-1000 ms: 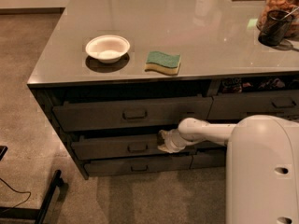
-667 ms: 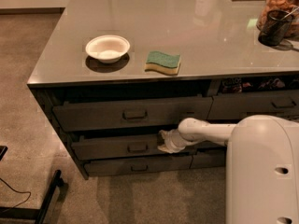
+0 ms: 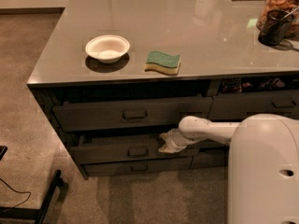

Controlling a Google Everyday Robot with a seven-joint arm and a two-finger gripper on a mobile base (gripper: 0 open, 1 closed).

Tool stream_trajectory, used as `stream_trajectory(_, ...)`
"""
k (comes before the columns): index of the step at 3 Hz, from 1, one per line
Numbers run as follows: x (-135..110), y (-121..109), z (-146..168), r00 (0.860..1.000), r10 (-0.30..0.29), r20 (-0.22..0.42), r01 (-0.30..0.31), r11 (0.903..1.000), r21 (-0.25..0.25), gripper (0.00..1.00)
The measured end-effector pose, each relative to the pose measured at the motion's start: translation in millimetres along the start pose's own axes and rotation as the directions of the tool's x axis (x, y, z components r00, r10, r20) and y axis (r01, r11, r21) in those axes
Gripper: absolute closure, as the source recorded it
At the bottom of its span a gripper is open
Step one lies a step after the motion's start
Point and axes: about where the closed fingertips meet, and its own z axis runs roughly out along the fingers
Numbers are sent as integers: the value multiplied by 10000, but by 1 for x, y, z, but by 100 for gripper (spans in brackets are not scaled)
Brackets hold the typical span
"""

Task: Open middle drawer

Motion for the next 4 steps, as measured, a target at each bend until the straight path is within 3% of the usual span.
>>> stream_trajectory(1, -1, -1, -2, 10000, 0, 0, 0, 10000, 0, 82)
stream_trajectory(2, 0, 15, -2, 9997, 195, -159, -201, 9991, -374, 58)
stream_trajectory(4, -2, 14, -5, 9997, 195, -159, -201, 9991, -375, 12)
